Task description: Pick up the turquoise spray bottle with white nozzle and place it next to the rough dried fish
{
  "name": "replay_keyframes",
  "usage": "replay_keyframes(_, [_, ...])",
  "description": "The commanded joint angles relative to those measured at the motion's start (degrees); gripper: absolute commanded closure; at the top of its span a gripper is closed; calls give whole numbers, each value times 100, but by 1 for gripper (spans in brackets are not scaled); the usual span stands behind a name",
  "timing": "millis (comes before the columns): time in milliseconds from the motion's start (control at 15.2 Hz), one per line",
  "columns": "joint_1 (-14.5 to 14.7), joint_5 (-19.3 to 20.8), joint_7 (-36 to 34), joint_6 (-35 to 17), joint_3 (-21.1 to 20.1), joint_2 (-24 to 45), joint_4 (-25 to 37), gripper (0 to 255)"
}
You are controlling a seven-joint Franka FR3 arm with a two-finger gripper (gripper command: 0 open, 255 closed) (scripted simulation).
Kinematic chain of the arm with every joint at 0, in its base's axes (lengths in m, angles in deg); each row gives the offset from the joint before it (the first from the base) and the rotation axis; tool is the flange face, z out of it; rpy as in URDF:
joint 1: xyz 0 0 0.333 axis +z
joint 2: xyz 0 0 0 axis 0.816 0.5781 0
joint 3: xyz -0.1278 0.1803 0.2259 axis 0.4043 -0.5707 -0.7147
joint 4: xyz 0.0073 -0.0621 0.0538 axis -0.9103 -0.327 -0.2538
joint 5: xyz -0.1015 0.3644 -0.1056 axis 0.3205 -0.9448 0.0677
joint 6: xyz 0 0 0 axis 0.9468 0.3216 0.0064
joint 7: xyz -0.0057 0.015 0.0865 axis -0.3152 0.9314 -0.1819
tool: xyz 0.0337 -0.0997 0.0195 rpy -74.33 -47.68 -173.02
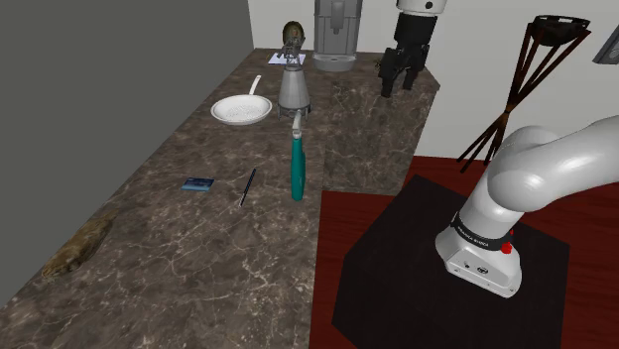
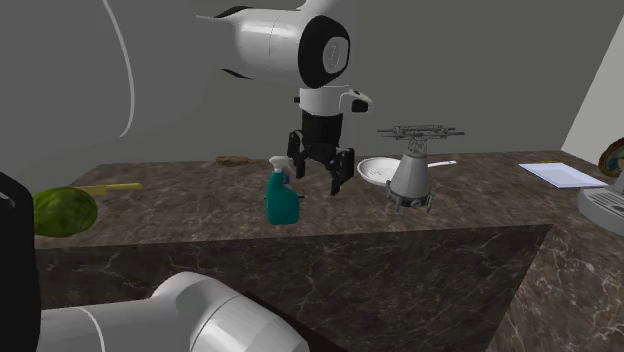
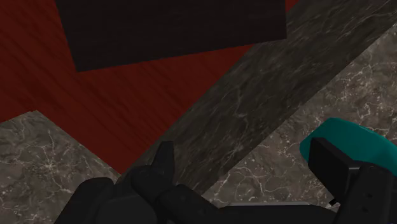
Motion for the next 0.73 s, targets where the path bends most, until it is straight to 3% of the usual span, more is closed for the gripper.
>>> replay_keyframes(0, [0,0,0,0,0,0,0,0])
replay_keyframes(660, [-161,-1213,-2528,-408,-890,2191,848,0])
